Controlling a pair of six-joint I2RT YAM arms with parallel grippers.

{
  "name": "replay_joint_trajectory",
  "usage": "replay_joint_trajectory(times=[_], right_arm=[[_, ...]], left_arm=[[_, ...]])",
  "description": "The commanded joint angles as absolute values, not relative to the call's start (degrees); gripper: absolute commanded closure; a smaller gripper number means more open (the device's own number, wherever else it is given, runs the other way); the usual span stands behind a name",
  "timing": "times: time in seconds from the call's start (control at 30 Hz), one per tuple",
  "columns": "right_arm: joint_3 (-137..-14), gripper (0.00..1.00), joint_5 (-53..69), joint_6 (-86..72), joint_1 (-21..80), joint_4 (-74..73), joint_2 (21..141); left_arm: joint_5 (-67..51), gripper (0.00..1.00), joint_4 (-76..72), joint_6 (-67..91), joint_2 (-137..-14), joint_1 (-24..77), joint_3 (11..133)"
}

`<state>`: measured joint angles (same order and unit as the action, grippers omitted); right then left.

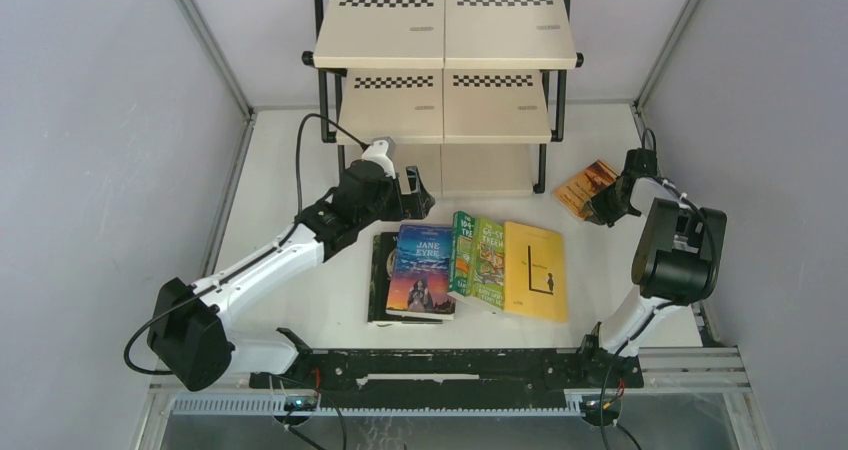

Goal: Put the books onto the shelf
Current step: Move the book to the center of the board.

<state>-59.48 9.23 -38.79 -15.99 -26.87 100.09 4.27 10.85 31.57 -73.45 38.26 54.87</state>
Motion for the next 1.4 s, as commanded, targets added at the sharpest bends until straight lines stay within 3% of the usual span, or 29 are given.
replay_joint_trajectory(times=[0.0, 0.13, 0.17, 1.37], right_arm=[[-60.2, 0.78, 6.2, -39.0, -15.6, -26.9, 102.8], [-60.2, 0.99, 6.1, -38.8, -15.6, -27.2, 102.4], [-60.2, 1.00, 6.3, -38.8, -15.7, -27.2, 102.2], [-57.3, 1.00, 15.7, -40.8, -16.5, -31.6, 78.3]], left_arm=[[4.1, 0.03, 8.3, 31.8, -72.7, 38.6, 55.2], [4.4, 0.03, 8.3, 31.9, -72.2, 38.7, 54.7], [4.4, 0.03, 8.3, 31.9, -72.1, 38.6, 54.5], [1.9, 0.00, 9.9, 33.2, -68.8, 39.1, 55.2]])
